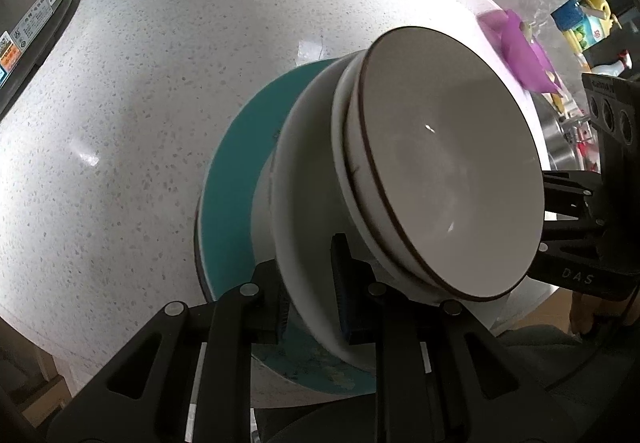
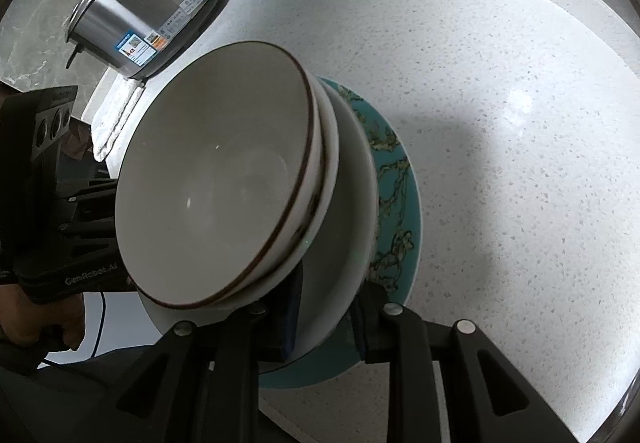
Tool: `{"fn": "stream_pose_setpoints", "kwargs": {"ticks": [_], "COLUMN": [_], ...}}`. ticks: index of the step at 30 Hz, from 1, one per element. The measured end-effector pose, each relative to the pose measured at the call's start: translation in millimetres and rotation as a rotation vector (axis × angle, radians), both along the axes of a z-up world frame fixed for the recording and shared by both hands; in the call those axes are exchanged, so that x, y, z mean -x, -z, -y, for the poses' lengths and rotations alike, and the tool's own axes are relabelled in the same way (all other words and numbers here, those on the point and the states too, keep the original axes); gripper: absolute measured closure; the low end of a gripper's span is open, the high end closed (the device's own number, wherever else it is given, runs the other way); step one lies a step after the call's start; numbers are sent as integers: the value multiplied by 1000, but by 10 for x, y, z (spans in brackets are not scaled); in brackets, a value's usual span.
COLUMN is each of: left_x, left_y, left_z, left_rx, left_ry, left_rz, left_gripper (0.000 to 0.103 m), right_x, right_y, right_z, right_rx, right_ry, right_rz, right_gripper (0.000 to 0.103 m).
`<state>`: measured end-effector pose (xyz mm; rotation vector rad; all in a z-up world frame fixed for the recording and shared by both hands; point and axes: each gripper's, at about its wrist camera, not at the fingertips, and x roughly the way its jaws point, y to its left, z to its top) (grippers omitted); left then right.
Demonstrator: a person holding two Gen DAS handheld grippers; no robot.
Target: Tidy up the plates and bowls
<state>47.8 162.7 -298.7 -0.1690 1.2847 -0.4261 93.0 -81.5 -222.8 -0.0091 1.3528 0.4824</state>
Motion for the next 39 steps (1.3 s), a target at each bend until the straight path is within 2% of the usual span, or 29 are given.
{"fn": "stream_pose_setpoints", "kwargs": {"ticks": [4,6,10,11,13,19,20,22,24,25,26,29,35,36,39], "left_x": [-16,-10,3,13,52,268,315,409,518,587,661,841,1172,1216,1303], "left_y": [-34,-59,-136,-151,-237,-592,-658,-769,-869,-932,-989,-1057,-1293,-1348,-1496], "left_z": [-45,-71,-193,-216,-288,-397,-399,-382,-376,-385,-379,-322,-10,48,219], "left_rx": [8,9,5,1,1,-26,-48,-78,-117,-110,-96,-99,-72,-84,-189], "left_ry": [35,49,89,94,107,66,42,2,-67,-110,-141,-165,-208,-213,-252], "left_rz": [11,18,36,39,54,132,152,188,220,235,245,237,279,301,336], "left_gripper": [85,81,69,63,58,34,28,27,19,5,0,0,0,0,0], "right_x": [48,83,159,173,233,487,525,595,675,711,768,913,1165,1194,1244], "right_y": [-28,-58,-104,-117,-175,-510,-573,-698,-797,-828,-863,-958,-1199,-1238,-1329], "right_z": [-13,-12,18,24,38,164,198,292,404,451,504,584,607,613,608], "right_rx": [17,30,48,50,51,47,49,42,8,-4,-24,-44,-38,-31,-26], "right_ry": [33,58,117,126,156,218,224,240,249,253,257,260,276,282,307], "right_rz": [16,28,40,42,52,123,139,175,206,220,244,281,353,364,387], "right_gripper": [77,76,69,67,64,42,34,26,9,4,0,0,0,0,0]}}
